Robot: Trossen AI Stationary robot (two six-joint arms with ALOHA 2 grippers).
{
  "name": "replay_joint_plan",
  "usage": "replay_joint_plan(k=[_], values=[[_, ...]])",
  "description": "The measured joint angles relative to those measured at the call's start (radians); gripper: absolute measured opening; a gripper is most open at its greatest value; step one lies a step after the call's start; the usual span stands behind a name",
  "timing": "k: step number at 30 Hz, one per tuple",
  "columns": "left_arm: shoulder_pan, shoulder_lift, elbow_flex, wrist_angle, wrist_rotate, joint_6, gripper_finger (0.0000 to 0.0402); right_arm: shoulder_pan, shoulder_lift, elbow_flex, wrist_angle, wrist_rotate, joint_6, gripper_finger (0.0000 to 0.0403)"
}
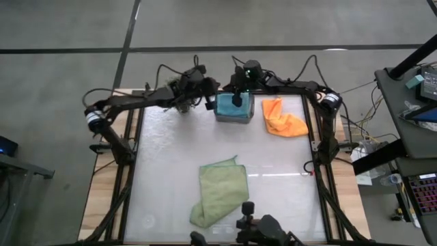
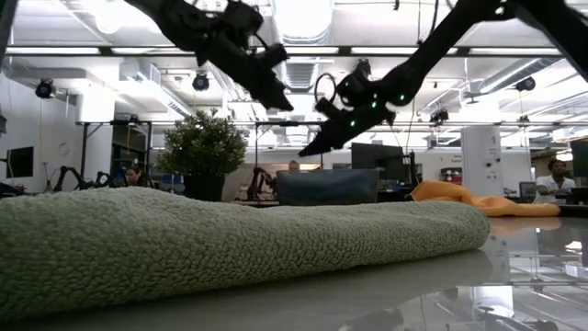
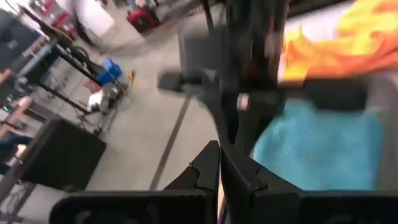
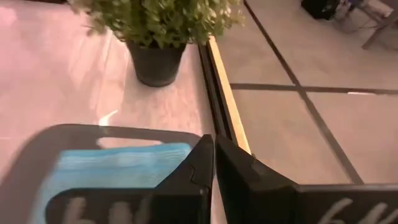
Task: Fold microfiber towels
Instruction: Stack the folded blue towel on top of the folded blue towel into the black bin
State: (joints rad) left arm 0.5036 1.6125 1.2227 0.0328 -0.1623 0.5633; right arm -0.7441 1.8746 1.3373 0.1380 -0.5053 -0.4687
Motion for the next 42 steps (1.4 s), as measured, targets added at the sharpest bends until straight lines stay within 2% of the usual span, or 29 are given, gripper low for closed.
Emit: replay_joint_plan(k=[3,8,12,35,42], values=[[-0.010,-0.052,-0.021,0.008,0.001,0.000,0.0000,0.005,0.055,0.006,0.062,-0.014,-0.004,0.0011],[-0.025,-0.114,-0.059,0.009,0.001,0.001,0.0000,-0.004,0.128,0.011,0.126,-0.168,0.020,0.0011],[-0.030,-0.132,-0.071,0.004,0.000,0.000,0.0000,-0.008,0.140,0.000,0.124,-0.205,0.005,0.0011],[-0.031,-0.128,-0.072,0.012,0.000,0.002,0.0000,0.005,0.199,-0.034,0.141,-0.124,-0.082,0.0011],[-0.034,-0.128,-0.072,0.011,0.000,0.001,0.0000,0.005,0.117,-0.038,0.104,-0.113,-0.047,0.0011]])
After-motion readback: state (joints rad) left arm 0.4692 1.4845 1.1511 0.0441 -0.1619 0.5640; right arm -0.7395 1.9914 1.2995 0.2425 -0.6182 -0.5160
